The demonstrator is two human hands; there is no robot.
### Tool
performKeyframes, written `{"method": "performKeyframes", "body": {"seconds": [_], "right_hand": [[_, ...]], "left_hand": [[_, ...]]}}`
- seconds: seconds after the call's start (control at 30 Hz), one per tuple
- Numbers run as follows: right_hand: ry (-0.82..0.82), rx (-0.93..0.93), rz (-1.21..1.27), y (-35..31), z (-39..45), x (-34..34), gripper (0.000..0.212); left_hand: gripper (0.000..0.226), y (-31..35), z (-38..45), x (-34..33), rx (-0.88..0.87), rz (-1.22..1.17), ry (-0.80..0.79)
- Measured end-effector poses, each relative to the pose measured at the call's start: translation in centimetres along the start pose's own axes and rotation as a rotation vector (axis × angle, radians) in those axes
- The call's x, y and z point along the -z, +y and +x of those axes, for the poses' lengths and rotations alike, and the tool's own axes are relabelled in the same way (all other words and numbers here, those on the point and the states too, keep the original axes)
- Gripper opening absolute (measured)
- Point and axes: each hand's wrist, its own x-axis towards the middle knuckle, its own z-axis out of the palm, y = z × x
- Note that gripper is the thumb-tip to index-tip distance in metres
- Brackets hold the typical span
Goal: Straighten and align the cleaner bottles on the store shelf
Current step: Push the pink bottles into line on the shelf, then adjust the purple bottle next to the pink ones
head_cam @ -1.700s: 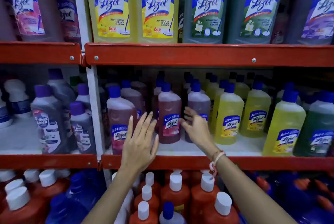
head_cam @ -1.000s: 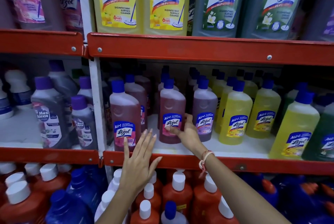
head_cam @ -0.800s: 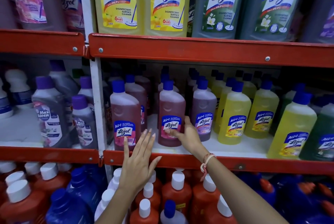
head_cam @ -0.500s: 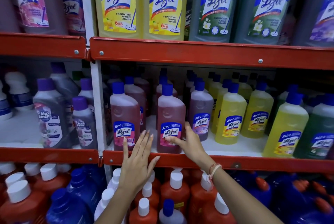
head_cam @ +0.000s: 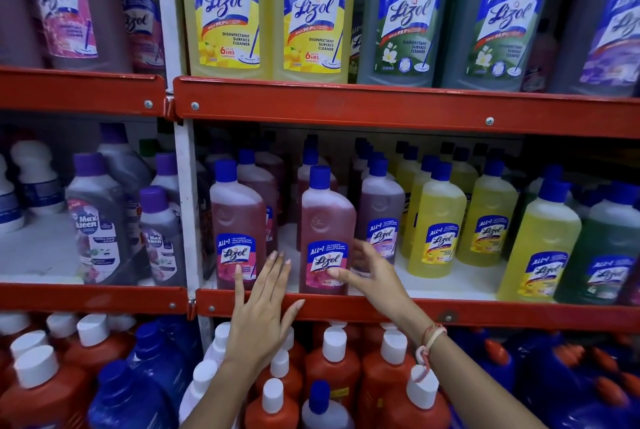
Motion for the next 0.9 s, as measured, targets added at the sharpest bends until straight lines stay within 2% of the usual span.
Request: {"method": "performKeyframes", "body": {"seconds": [0.1,0.17,0.23,0.33,0.43,0.53,0.67,0.8,0.9], "right_hand": [[0.245,0.027,0.019,0.2,-0.5,1.7,0.057],[0.416,0.021,-0.053,1.0,-0.3,2.8,0.056],[0.473,-0.026,-0.16,1.9,0.2,3.6,0.066],[0.407,-0.103,-0.174,2.6,1.7,3.9,0.077],[0.274,-0.132,-0.07,3.5,5.6,4.6,0.073],[0.21,-0.226,0.091,3.6,6.9,4.6,0.069],[0.161,-0.267,0.218,4.3,7.0,5.0,0.093],[0.13,-0.255,0.228,4.7,6.1,5.6,0.07],[0.101,-0.227,0.204,4.8,5.2,5.8,0.064]], "left_hand": [[0.069,-0.1,-0.1,0.3,0.006,-0.007,0.0],[0.07,-0.1,-0.3,0.4,0.006,-0.007,0.004],[0.073,0.0,-0.6,0.4,0.011,-0.02,-0.009],[0.075,-0.1,-0.7,0.5,0.006,-0.012,-0.015],[0.075,-0.3,1.1,-0.8,0.037,-0.005,-0.004],[0.074,-0.4,0.9,-0.7,0.031,-0.007,0.009],[0.074,-0.3,0.5,-0.5,0.012,0.001,0.021],[0.073,-0.1,0.3,-0.4,0.009,-0.002,0.008],[0.074,0.0,0.2,-0.5,0.014,-0.016,0.005]]}}
